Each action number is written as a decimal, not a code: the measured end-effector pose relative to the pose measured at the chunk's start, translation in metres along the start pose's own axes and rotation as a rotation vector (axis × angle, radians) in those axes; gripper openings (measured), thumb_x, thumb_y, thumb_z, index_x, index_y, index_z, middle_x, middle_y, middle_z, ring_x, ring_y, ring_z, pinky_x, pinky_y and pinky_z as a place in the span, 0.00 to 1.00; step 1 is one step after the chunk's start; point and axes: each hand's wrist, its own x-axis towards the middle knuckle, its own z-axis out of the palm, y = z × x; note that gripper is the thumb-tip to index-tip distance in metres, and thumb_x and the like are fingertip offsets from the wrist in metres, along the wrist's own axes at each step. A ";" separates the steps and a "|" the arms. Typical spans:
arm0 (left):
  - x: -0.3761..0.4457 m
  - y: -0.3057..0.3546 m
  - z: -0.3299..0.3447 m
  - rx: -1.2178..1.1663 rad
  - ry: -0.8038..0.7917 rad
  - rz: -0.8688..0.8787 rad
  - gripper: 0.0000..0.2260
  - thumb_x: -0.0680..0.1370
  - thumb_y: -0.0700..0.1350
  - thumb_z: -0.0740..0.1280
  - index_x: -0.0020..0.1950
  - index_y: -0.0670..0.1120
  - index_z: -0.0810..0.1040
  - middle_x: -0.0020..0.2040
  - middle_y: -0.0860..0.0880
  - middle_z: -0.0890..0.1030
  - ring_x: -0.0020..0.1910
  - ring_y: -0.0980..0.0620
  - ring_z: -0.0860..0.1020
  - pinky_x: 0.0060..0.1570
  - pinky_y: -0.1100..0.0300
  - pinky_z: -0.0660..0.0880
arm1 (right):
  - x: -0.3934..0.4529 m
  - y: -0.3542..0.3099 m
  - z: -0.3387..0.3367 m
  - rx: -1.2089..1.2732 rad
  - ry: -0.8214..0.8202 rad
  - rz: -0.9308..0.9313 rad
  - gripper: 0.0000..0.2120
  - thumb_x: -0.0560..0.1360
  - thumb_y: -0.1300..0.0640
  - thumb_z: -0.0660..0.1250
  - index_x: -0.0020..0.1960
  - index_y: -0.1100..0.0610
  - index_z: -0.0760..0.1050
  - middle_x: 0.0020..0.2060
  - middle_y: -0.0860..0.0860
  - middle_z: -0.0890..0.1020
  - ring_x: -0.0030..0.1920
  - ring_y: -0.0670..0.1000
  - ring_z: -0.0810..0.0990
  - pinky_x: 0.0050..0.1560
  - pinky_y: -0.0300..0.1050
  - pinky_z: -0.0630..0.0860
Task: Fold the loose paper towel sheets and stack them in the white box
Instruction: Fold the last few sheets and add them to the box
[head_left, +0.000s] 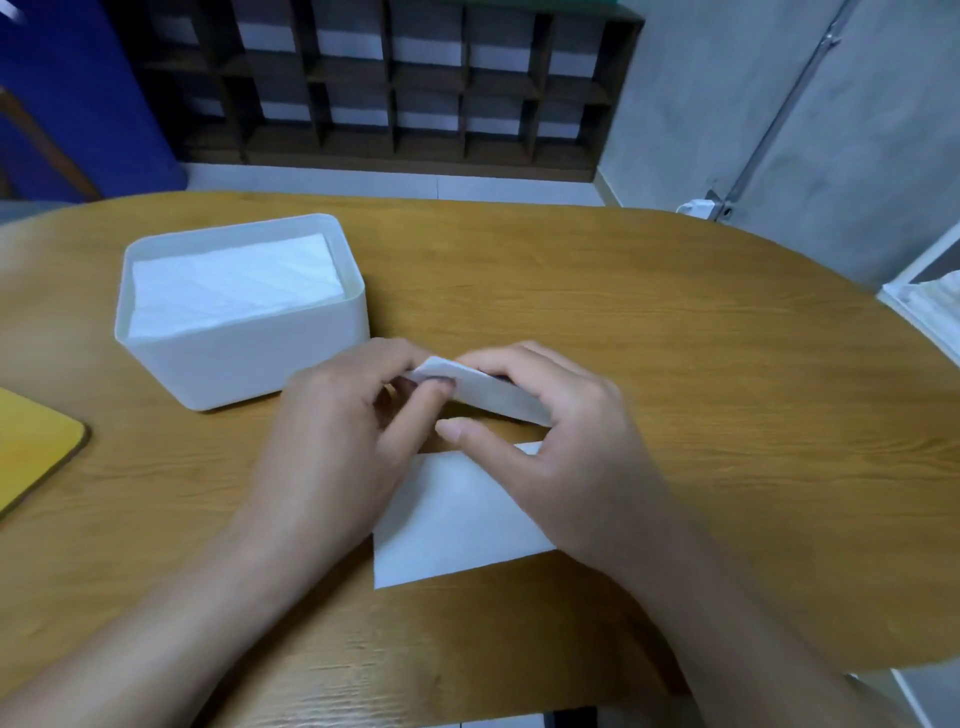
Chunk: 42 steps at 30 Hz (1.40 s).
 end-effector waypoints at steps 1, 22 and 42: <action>-0.001 -0.002 -0.004 -0.070 0.017 -0.040 0.04 0.83 0.45 0.75 0.49 0.53 0.86 0.38 0.55 0.84 0.37 0.53 0.80 0.40 0.57 0.74 | 0.000 0.000 -0.001 -0.011 0.012 0.008 0.15 0.79 0.52 0.79 0.65 0.49 0.84 0.54 0.41 0.85 0.58 0.46 0.84 0.57 0.42 0.78; -0.018 -0.009 -0.039 -0.120 -0.386 -0.321 0.09 0.80 0.50 0.77 0.45 0.51 0.79 0.30 0.54 0.80 0.28 0.56 0.73 0.35 0.54 0.72 | -0.010 0.010 -0.030 0.071 -0.137 0.390 0.06 0.78 0.52 0.79 0.53 0.47 0.83 0.29 0.45 0.72 0.29 0.45 0.69 0.34 0.43 0.69; -0.022 -0.015 -0.035 0.334 -0.576 -0.134 0.39 0.68 0.79 0.71 0.76 0.67 0.68 0.60 0.68 0.68 0.64 0.63 0.65 0.64 0.58 0.72 | -0.010 0.006 -0.030 -0.321 -0.473 0.366 0.33 0.69 0.32 0.79 0.71 0.30 0.72 0.57 0.30 0.75 0.61 0.36 0.71 0.61 0.43 0.70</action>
